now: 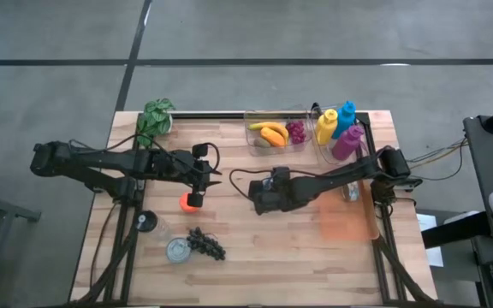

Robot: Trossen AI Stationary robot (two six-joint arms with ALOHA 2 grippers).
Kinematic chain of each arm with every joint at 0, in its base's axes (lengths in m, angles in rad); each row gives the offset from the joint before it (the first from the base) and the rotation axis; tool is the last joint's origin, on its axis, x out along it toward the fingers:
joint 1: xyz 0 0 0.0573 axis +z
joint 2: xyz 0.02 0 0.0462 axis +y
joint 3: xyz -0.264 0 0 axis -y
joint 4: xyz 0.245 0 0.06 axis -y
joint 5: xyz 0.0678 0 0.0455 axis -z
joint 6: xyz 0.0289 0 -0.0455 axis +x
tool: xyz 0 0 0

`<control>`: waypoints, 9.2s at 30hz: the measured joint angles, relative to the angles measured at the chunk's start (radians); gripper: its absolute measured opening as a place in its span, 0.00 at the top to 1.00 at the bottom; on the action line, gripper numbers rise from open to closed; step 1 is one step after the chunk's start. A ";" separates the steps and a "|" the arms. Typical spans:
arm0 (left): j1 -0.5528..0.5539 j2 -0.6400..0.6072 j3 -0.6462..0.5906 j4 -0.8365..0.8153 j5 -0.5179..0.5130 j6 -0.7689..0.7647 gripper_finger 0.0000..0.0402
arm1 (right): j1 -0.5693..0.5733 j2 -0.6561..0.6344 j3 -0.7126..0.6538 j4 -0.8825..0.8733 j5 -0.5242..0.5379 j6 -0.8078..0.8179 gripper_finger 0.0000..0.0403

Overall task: Pick & Place Food Item
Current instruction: Put the blue and pink tuna can into the orange bin

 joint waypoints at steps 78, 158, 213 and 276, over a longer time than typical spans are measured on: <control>0.000 0.000 0.000 -0.002 0.000 0.000 0.71 | -0.059 0.104 0.002 -0.023 -0.023 -0.026 0.45; 0.000 0.000 0.000 -0.002 0.000 0.000 0.71 | 0.220 -0.328 -0.179 -0.587 0.343 0.008 0.58; 0.000 0.000 0.000 -0.002 0.000 0.000 0.71 | 0.231 -0.687 -0.669 -0.420 -0.006 0.180 0.58; 0.000 0.000 0.000 -0.002 0.000 0.000 0.71 | 0.229 -0.686 -0.775 -0.251 -0.005 0.119 0.50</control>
